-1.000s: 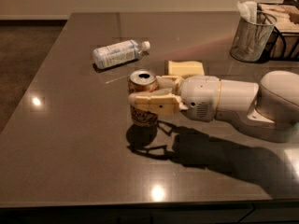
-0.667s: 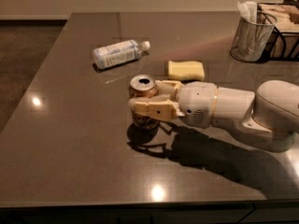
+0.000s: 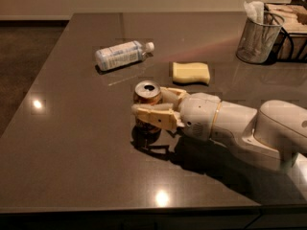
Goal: Place orange can upright
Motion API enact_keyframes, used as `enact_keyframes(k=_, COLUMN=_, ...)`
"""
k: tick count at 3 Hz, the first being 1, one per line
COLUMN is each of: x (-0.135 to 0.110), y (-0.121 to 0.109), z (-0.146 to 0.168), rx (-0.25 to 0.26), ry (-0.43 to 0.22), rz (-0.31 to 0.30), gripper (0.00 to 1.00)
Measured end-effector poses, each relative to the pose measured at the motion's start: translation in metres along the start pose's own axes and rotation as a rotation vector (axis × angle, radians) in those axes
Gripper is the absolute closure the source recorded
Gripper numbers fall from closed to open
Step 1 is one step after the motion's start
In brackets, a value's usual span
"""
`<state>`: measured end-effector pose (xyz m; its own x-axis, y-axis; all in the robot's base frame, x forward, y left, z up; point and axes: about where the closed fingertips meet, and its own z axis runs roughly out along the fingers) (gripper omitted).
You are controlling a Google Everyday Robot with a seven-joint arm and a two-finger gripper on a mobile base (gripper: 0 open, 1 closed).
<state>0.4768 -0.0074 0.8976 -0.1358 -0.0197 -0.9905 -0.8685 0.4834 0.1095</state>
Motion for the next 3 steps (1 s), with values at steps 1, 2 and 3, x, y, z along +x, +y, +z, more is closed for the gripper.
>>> enact_keyframes(k=1, x=-0.0037, y=0.0020, z=0.0013, rx=-0.001, ry=-0.003, rz=-0.014, gripper=0.38)
enact_keyframes(k=2, x=-0.0060, y=0.0043, z=0.0026, rx=-0.003, ry=-0.003, rz=-0.020, gripper=0.14)
enact_keyframes(k=3, x=-0.0081, y=0.0066, z=0.0038, rx=-0.006, ry=-0.003, rz=-0.025, gripper=0.00)
